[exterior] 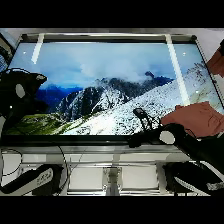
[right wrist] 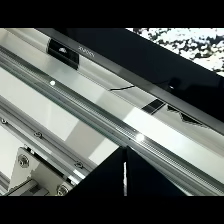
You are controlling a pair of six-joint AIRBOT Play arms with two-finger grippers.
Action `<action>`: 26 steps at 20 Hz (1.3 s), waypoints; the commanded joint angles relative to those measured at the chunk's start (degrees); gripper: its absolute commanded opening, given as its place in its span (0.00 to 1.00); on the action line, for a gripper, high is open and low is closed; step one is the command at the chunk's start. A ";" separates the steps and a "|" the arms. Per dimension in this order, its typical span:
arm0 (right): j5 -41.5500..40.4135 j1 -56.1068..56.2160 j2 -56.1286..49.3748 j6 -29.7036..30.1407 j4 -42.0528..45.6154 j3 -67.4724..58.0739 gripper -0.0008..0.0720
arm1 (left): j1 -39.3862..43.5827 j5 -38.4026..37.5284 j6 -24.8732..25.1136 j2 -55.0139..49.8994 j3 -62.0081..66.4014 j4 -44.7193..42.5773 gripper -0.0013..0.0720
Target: Fold the clothes and pants, and hang the long-sleeved shirts on hangers.
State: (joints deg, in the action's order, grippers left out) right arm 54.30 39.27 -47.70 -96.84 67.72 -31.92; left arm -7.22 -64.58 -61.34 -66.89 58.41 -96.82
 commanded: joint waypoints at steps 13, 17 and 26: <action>0.09 0.07 -0.04 -0.17 -2.47 0.02 0.04 | 0.00 0.00 0.02 -0.02 -0.02 0.00 0.34; 0.09 0.04 -0.04 -0.20 -2.40 0.00 0.04 | 0.04 -2.82 -0.02 -0.02 -0.02 1.07 0.34; -1.33 0.04 -0.04 -0.22 -2.54 0.00 0.04 | -0.98 7.65 -12.11 -0.02 -0.02 -5.42 0.24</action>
State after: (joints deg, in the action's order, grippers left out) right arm 53.32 39.27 -47.70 -97.06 65.32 -31.92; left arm -7.31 -63.81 -64.40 -66.92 58.35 -91.68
